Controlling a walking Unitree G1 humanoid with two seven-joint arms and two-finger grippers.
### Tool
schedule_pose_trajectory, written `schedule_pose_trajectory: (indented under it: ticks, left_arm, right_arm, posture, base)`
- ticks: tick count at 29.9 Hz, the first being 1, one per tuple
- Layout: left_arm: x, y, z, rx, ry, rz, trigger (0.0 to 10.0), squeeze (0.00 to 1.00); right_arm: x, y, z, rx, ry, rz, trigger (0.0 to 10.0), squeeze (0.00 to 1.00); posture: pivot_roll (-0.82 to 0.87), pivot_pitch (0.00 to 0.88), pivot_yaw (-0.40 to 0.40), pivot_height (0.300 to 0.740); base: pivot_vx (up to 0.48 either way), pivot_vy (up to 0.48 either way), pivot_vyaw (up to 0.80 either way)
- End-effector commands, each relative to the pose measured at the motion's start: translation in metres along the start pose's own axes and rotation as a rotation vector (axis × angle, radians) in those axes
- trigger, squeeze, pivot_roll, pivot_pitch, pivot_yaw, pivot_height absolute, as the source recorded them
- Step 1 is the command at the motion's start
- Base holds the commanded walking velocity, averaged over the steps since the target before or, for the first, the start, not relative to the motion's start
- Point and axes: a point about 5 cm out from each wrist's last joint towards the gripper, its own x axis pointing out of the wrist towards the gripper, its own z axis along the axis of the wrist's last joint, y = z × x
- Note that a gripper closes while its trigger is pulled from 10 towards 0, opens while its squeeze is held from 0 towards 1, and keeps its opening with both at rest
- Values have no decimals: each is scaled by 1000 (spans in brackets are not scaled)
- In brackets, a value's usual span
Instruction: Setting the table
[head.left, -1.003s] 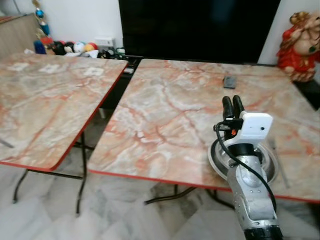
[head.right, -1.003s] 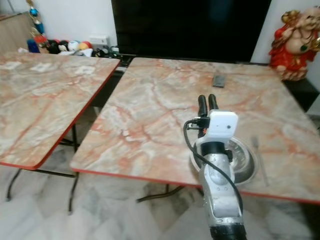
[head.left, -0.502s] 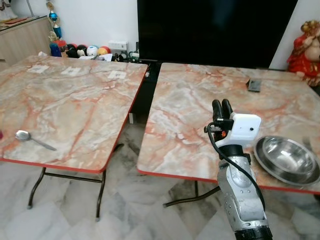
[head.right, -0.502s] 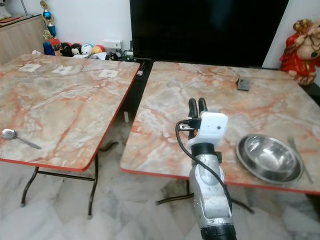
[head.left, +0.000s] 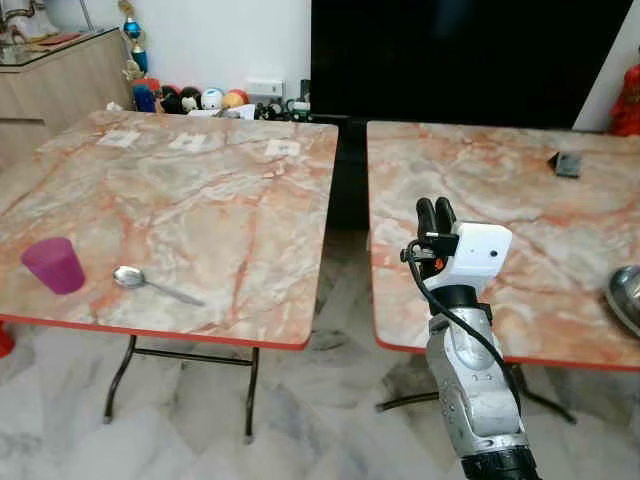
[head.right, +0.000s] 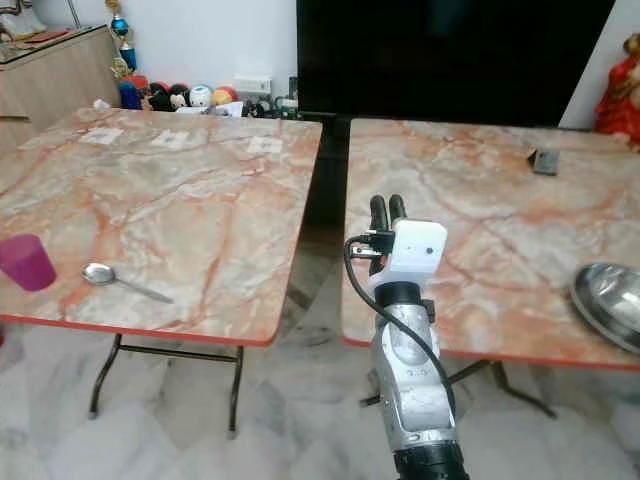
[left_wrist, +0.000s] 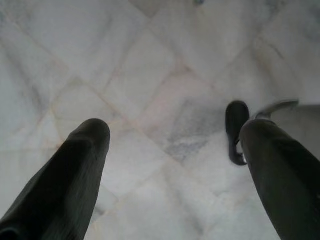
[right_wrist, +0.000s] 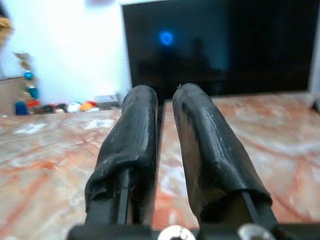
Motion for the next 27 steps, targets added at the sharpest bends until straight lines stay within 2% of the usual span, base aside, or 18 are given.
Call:
schedule_pose_trajectory:
  ticks: [1,27]
  left_arm:
    - [-2,6,-4,-2,19,16,10000,0]
    - [-3,6,-5,-8,22,17,10000,0]
  right_arm:
    - [2,3,3,7,-5,2,10000,0]
    - [0,8,-2,16,19,3,10000,0]
  posture:
    - [21,40,-4,740]
    - [31,51,-5,740]
  base:
    - [0,480,0]
    - [0,382,0]
